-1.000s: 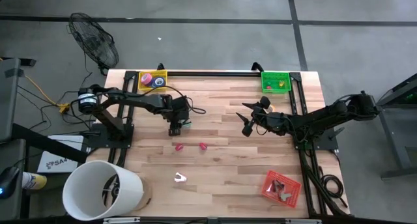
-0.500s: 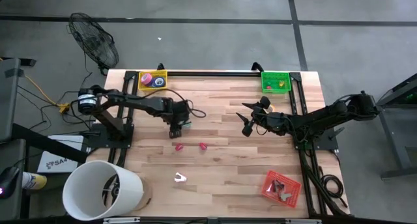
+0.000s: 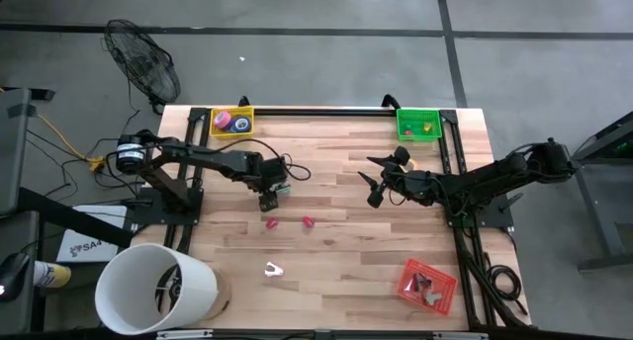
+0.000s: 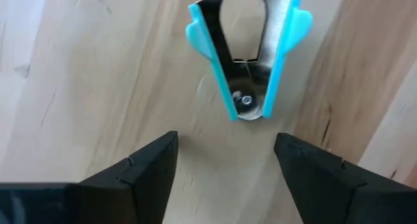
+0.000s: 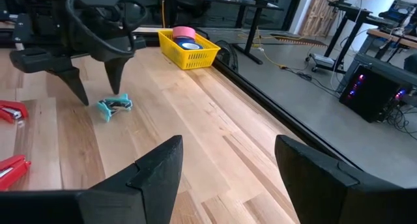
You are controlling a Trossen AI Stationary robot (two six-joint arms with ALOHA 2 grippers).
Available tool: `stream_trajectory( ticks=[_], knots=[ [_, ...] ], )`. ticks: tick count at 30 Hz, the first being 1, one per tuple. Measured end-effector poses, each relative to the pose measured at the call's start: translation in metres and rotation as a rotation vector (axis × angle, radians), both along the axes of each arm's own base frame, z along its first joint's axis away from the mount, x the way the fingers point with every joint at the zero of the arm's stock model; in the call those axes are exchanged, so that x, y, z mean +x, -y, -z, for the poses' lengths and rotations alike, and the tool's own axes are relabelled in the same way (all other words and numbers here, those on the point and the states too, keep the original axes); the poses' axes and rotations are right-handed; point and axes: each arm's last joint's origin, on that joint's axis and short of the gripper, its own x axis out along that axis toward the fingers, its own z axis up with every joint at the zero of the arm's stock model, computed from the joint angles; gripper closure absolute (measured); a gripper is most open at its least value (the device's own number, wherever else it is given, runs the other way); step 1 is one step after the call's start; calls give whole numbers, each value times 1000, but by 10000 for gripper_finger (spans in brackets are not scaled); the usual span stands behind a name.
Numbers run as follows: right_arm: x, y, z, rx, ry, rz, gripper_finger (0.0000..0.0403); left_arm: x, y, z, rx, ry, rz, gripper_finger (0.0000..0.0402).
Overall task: Pick and place Stapler, Stapler remover, tape
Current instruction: Put the light blue blue staple remover into the orange bin
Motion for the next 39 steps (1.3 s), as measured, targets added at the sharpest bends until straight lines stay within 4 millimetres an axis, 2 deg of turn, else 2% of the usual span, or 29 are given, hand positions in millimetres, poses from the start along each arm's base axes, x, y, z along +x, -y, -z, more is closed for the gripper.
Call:
stream_trajectory(
  ticks=[15, 25, 30, 38, 39],
  knots=[
    [0, -1, 0, 5, -4, -21, 167, 14, -3, -4, 34, 155, -1, 143],
    [0, 0, 1, 5, -6, -20, 167, 16, -3, -5, 70, 162, 48, 151],
    [0, 0, 1, 5, -6, -20, 167, 17, -4, -5, 83, 167, 42, 197],
    [0, 0, 1, -2, -11, -20, 167, 16, -4, -6, 114, 153, 88, 316],
    [0, 0, 1, -2, -11, -19, 167, 16, -4, -6, 116, 152, 107, 320]
  ],
)
